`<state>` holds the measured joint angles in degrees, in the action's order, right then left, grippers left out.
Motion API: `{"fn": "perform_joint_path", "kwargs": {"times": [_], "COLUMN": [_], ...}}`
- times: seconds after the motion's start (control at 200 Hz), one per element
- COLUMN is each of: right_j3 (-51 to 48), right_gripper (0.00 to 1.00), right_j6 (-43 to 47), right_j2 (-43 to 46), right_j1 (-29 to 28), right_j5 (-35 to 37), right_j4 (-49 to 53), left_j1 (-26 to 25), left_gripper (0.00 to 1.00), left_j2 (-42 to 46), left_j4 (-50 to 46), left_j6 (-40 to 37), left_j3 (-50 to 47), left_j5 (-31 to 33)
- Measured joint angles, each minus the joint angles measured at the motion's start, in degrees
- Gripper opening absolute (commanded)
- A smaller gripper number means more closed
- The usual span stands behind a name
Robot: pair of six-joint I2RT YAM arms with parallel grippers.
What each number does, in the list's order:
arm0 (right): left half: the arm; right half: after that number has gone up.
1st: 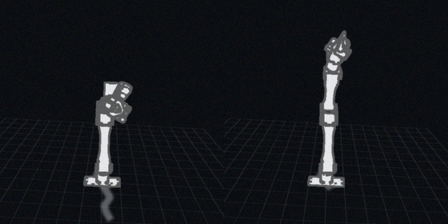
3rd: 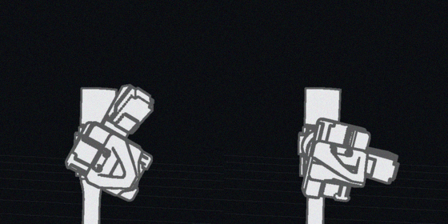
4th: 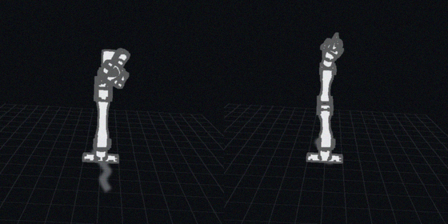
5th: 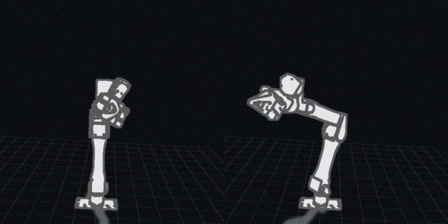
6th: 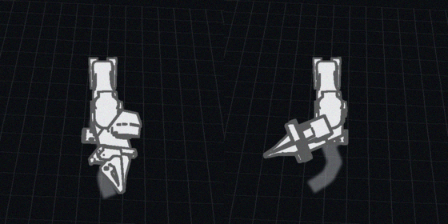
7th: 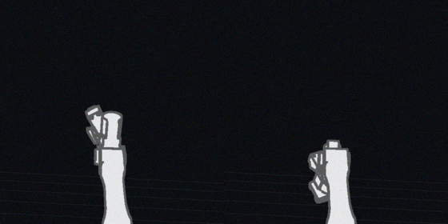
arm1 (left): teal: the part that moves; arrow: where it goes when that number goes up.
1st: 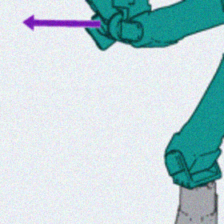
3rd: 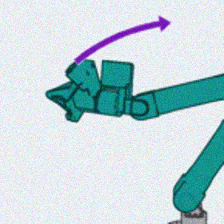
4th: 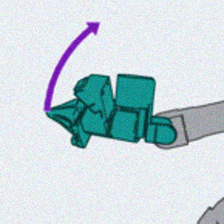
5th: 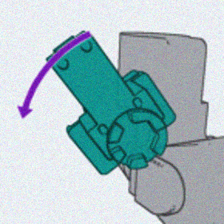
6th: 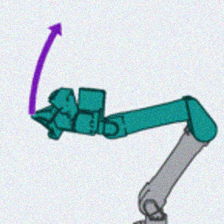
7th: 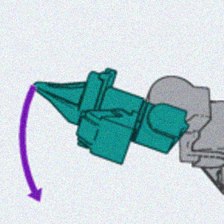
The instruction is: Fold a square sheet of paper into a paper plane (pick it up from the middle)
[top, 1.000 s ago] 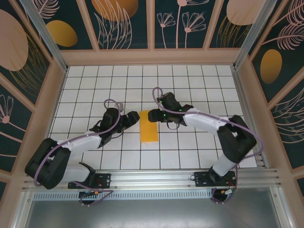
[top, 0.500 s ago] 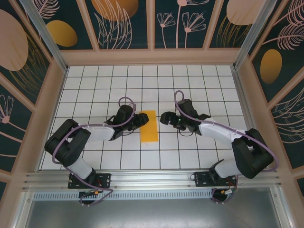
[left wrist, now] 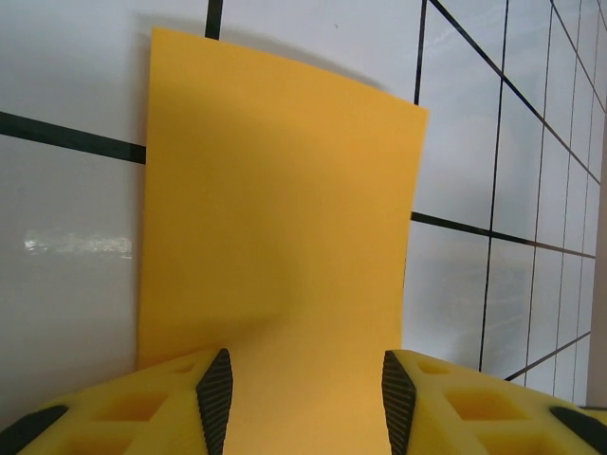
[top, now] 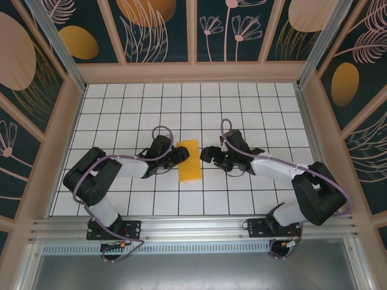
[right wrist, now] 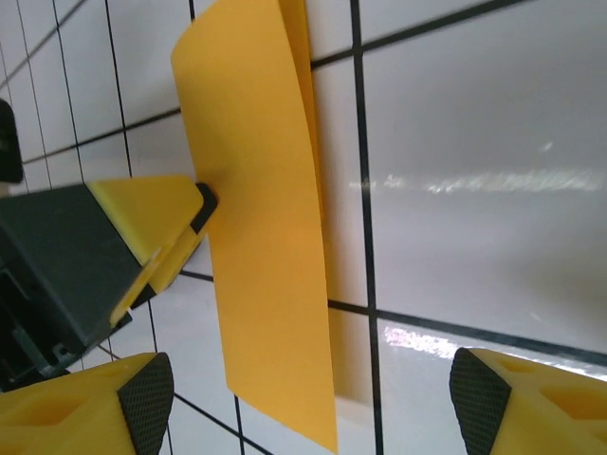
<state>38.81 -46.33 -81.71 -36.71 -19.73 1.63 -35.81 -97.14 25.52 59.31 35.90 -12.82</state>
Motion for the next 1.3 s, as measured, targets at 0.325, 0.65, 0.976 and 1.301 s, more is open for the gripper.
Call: {"fn": "perform_joint_path", "kwargs": {"times": [0.325, 0.65, 0.976, 1.301], "right_j3": [0.02, 0.04, 0.13, 0.13], "right_gripper": [0.74, 0.59, 0.51, 0.35], "right_j6": [-2.36, -4.52, -5.29, -5.79], "right_j2": [-5.27, -7.54, -8.94, -9.20], "right_j1": [-3.58, -4.94, -5.57, -5.84], "right_j5": [-2.38, -4.50, -7.17, -8.00], "right_j4": [-0.22, -2.05, -4.20, -5.53], "left_j1": [0.00, 0.00, 0.00, 0.00], "left_gripper": [0.51, 0.51, 0.51, 0.51], "left_j2": [-0.28, -0.31, -0.31, -0.31], "left_j4": [0.31, 0.42, 0.44, 0.44], "left_j6": [0.87, 0.98, 0.98, 0.98], "left_j3": [0.11, 0.11, 0.11, 0.11], "left_j5": [0.17, 0.15, 0.15, 0.15]}}
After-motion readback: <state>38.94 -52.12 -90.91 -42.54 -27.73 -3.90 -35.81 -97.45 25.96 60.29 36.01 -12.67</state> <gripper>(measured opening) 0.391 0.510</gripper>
